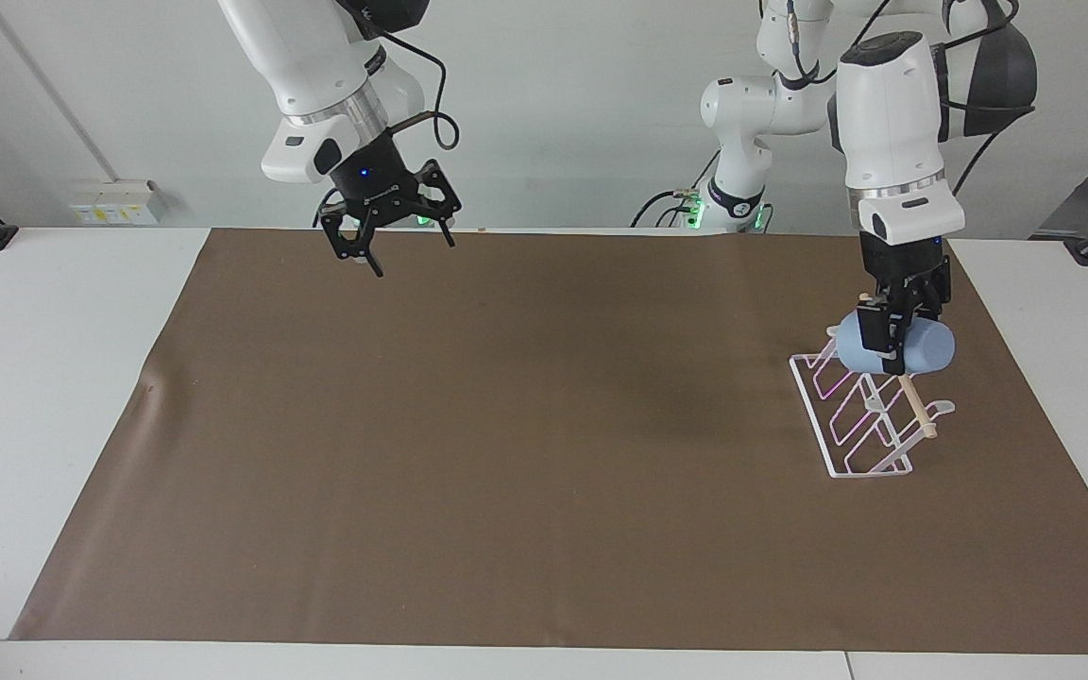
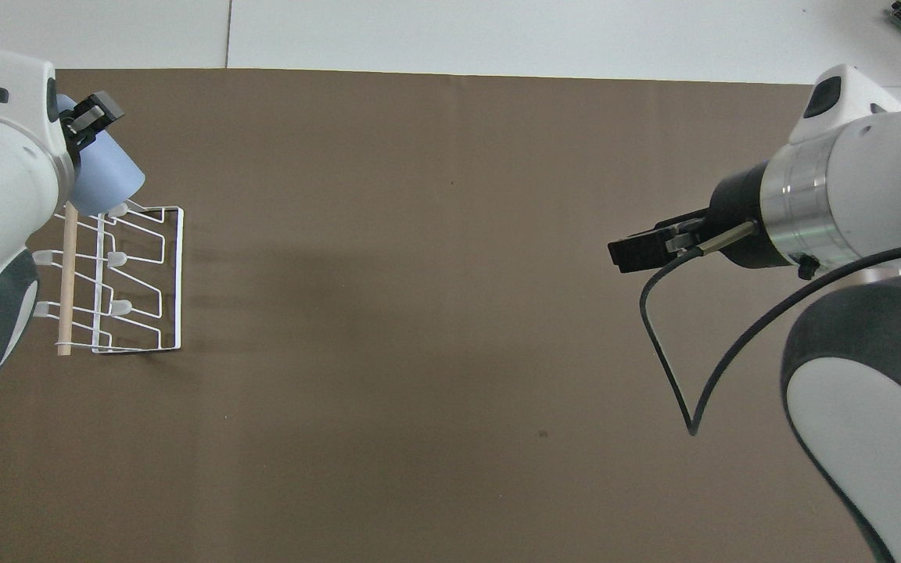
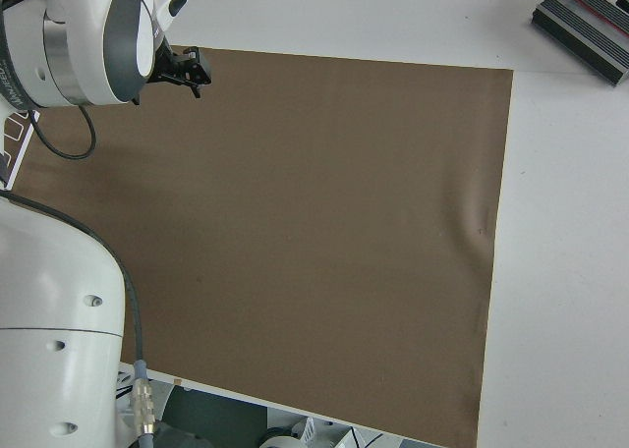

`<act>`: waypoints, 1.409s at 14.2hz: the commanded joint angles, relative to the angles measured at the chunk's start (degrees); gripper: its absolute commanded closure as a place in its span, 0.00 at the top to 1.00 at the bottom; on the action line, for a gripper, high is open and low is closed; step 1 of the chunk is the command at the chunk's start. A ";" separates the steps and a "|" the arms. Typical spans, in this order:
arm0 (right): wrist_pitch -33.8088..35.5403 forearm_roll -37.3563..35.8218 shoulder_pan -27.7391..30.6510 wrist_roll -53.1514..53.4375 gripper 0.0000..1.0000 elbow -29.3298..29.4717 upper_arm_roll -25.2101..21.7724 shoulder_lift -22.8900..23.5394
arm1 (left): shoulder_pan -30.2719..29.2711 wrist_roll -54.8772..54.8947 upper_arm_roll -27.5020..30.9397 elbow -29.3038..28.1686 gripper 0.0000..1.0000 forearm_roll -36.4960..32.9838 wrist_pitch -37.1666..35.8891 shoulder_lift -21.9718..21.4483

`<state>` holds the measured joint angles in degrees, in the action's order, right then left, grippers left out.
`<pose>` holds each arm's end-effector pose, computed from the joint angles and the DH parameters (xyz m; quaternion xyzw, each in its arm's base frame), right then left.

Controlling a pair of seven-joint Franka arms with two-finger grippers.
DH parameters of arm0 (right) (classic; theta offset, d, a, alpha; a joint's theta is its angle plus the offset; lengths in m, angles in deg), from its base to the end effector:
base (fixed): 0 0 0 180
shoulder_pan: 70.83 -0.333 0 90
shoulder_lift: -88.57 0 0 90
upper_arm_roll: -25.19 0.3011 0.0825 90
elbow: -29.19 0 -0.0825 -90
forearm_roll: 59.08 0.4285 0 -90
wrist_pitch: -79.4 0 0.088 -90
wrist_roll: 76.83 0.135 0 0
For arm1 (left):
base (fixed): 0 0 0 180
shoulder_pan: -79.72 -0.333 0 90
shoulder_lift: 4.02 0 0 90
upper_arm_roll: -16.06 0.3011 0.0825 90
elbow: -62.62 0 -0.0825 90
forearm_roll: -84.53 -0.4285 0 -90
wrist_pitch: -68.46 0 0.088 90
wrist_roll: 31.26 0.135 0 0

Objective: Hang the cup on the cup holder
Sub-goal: 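Lower the cup onto the wire rack hook with the left gripper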

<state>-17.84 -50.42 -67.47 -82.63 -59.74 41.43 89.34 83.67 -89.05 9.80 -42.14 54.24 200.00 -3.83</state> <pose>0.5999 0.1551 0.5972 -0.9824 -0.1568 -0.0609 0.0811 0.6528 -0.0956 0.5273 -0.9095 -0.2659 -0.3127 0.0665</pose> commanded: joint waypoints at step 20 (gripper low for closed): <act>2.23 -13.31 -0.11 -0.45 1.00 -13.47 -14.74 -5.87 | -6.76 1.55 -0.24 -11.16 0.00 -6.81 16.02 2.71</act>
<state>-13.82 -63.44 -67.47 -82.66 -69.38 27.24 86.67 77.84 -87.35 9.83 -50.57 48.90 214.59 0.62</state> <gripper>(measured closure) 0.000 0.220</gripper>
